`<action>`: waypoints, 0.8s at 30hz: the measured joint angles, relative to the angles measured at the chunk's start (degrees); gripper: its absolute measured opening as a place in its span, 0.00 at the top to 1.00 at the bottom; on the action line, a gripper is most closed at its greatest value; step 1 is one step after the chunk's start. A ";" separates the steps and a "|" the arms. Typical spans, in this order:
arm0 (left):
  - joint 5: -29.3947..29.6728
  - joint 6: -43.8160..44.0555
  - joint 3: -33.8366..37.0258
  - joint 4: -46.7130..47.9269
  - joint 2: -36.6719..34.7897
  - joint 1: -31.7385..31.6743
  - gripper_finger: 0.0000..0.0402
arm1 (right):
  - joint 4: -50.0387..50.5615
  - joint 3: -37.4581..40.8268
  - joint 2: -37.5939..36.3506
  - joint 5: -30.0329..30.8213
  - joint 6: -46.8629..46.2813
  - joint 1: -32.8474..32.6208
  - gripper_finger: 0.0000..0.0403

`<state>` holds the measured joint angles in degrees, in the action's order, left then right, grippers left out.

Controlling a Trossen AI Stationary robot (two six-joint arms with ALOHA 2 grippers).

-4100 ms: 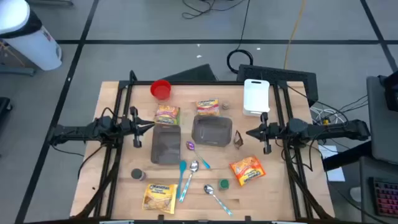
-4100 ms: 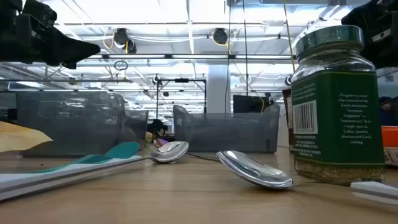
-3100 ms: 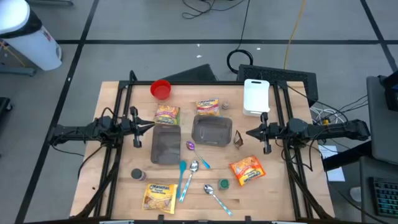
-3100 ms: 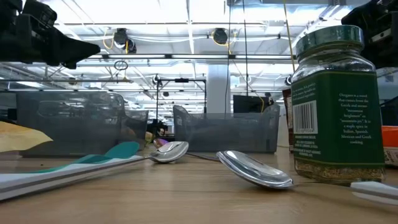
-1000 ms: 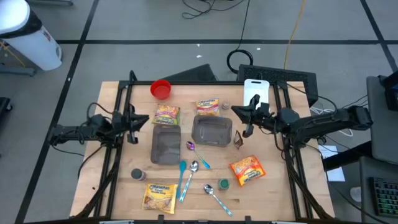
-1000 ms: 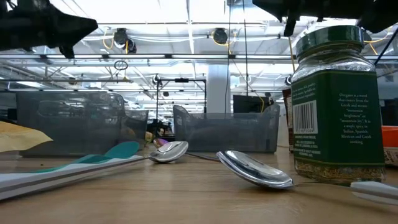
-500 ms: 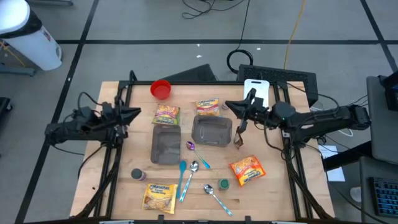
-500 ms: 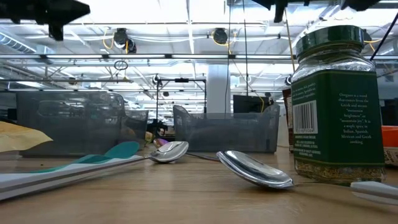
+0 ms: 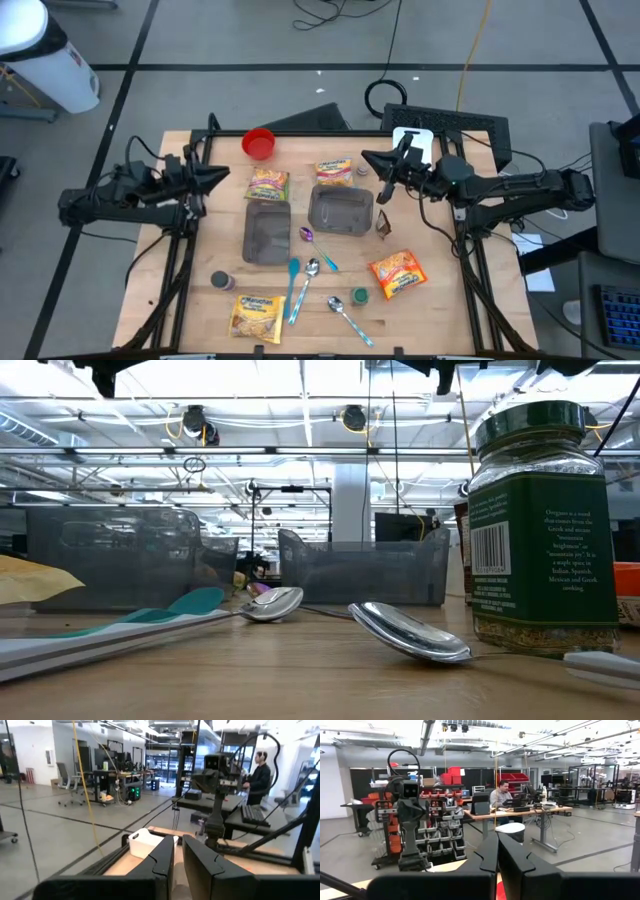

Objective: Pick & Place Food Item
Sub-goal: Put the top blue patterned spoon into the white bin

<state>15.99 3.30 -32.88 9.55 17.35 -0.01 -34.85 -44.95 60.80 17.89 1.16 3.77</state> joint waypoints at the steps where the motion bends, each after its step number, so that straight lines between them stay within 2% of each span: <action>1: 0.00 1.33 0.00 -0.70 0.36 0.00 0.88 | 0.00 0.00 0.00 0.00 0.00 0.00 1.00; 14: 0.01 19.65 -0.02 -11.00 3.01 0.00 0.88 | -0.02 0.00 0.00 0.00 -0.03 0.00 1.00; 24: 1.11 19.31 -0.02 -21.68 3.66 0.02 0.88 | -0.07 0.00 0.00 -0.02 -0.03 0.00 1.00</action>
<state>17.09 22.61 -32.91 -12.13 21.01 0.01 -34.92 -44.95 60.80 17.87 1.13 3.77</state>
